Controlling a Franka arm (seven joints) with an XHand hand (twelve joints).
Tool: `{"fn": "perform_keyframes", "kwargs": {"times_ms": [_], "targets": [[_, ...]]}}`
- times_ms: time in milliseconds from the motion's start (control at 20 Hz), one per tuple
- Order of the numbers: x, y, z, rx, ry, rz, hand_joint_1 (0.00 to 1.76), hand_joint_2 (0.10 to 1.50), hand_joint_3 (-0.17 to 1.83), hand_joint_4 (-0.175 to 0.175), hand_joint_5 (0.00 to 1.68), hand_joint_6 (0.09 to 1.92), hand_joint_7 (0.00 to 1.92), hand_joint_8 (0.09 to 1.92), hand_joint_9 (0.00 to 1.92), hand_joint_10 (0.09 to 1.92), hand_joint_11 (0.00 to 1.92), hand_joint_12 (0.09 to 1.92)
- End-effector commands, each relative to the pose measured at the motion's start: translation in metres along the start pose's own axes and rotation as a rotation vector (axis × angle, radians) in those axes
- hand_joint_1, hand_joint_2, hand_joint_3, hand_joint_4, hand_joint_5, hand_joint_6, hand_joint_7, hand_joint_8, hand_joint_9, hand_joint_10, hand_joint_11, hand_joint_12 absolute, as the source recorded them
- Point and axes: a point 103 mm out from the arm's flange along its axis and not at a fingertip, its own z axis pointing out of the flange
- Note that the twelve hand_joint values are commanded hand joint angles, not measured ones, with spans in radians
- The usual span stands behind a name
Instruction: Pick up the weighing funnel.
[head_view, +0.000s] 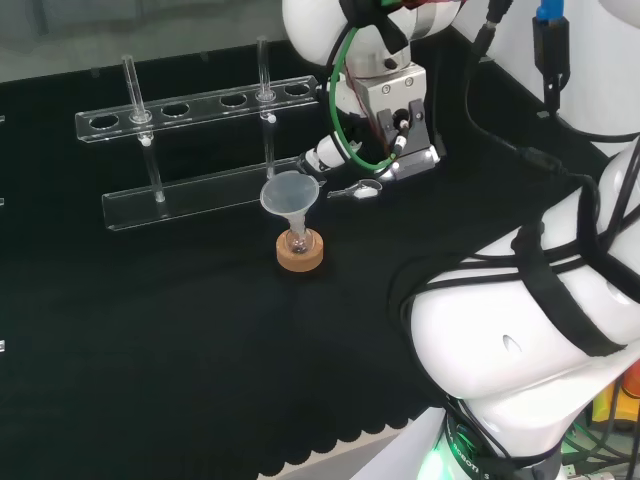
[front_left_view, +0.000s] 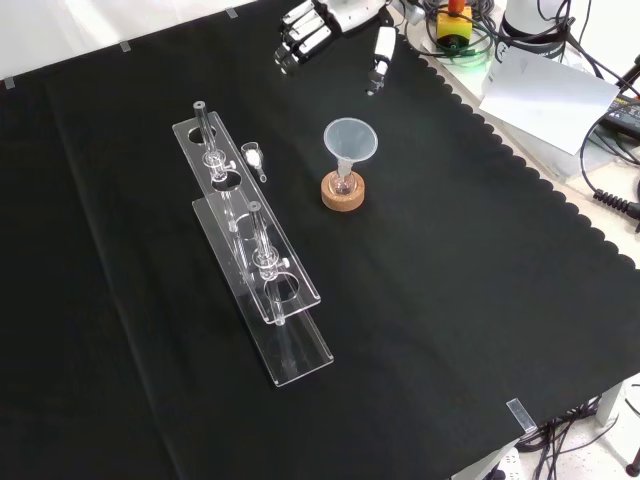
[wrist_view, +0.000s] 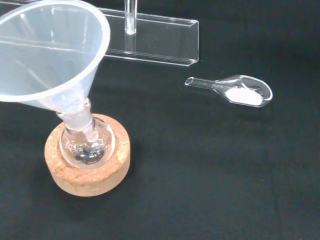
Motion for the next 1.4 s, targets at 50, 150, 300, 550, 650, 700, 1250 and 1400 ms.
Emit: {"fn": "perform_keyframes", "kwargs": {"times_ms": [50,150,300,550,650,700,1250,1400], "targets": [[-0.011,0.005,0.0,0.008,0.007,0.009,0.48,0.76,0.2,-0.063,0.21,0.09,0.0,0.62,0.22,0.75,0.0,1.54],[-0.017,0.008,0.0,0.007,0.017,0.015,0.48,0.76,0.2,-0.064,0.22,0.09,0.01,0.62,0.22,0.75,0.0,1.54],[-0.031,0.014,0.001,-0.013,0.027,0.021,0.5,0.77,0.21,-0.066,0.23,0.09,0.05,0.66,0.28,0.74,0.03,1.54],[-0.059,0.034,0.006,0.0,0.08,0.04,0.59,0.77,0.25,-0.073,0.3,0.09,0.18,0.71,0.42,0.7,0.15,1.48],[-0.067,0.043,0.011,0.009,0.09,0.039,0.61,0.77,0.26,-0.073,0.33,0.09,0.21,0.71,0.45,0.69,0.18,1.47],[-0.071,0.049,0.014,0.014,0.094,0.037,0.63,0.77,0.27,-0.073,0.34,0.09,0.22,0.71,0.47,0.68,0.19,1.46],[-0.096,0.103,0.059,0.079,0.137,0.017,0.69,0.75,0.33,-0.067,0.44,0.09,0.28,0.71,0.52,0.65,0.23,1.43],[-0.102,0.115,0.071,0.098,0.149,0.015,0.69,0.74,0.36,-0.067,0.45,0.09,0.28,0.7,0.53,0.64,0.24,1.42]]}}
